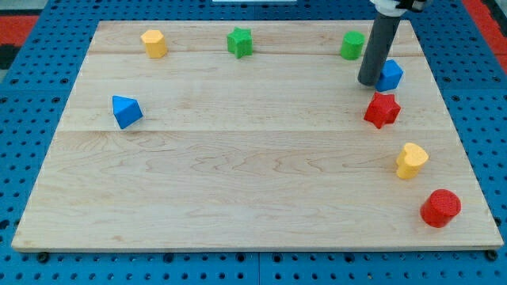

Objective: Push green circle a bit right

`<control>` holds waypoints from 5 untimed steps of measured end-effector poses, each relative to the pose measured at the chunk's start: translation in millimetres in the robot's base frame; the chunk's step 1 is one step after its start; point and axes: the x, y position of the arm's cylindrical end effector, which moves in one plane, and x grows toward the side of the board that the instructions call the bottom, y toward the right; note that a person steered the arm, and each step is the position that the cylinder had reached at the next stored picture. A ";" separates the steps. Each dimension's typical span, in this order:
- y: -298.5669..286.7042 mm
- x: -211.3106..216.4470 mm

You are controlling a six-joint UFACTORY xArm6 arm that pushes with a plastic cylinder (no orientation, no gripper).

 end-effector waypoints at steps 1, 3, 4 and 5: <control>-16.1 -3.4; -35.6 -40.1; -50.2 -63.1; -49.8 -86.8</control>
